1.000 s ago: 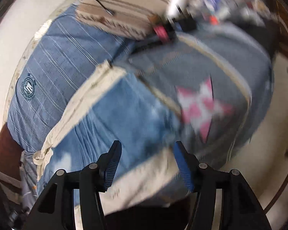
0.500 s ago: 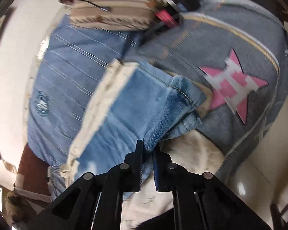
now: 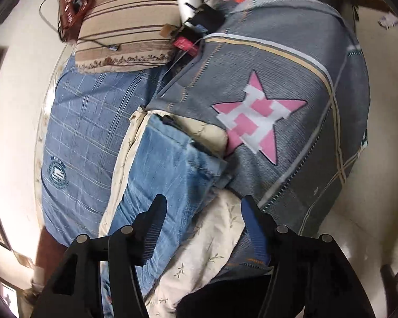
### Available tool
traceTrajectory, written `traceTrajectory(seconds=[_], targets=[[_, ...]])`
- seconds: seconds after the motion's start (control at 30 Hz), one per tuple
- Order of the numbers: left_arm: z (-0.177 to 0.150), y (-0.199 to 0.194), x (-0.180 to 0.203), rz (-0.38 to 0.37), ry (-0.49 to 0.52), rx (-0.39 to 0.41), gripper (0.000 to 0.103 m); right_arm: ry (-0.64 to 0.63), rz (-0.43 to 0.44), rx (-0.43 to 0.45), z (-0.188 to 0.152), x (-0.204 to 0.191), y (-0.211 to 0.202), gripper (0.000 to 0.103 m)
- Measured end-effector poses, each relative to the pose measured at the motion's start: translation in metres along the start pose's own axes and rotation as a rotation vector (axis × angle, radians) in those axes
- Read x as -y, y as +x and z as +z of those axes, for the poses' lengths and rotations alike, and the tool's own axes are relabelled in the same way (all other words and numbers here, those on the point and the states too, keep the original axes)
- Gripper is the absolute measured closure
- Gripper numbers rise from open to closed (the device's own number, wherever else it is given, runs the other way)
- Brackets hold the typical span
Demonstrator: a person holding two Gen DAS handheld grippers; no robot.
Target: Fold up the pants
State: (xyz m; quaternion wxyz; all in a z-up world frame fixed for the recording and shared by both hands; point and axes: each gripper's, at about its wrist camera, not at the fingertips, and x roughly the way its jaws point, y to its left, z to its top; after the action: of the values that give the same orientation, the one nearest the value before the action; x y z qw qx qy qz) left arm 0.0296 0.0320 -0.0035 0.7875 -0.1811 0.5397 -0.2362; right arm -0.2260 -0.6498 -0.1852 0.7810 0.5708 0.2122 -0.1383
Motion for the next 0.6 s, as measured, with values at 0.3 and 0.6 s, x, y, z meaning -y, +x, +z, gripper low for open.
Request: traceTrajectory(seconds=[0.3, 0.6], targets=[[0.000, 0.026, 0.012, 0.138, 0.094, -0.103, 0.052, -0.129, -0.016, 0.047, 0.010, -0.021, 0.010, 0.074], [0.003, -0.008, 0.163, 0.125, 0.644, 0.068, 0.017, 0.006, 0.066, 0.043, 0.008, 0.018, 0.011, 0.039]])
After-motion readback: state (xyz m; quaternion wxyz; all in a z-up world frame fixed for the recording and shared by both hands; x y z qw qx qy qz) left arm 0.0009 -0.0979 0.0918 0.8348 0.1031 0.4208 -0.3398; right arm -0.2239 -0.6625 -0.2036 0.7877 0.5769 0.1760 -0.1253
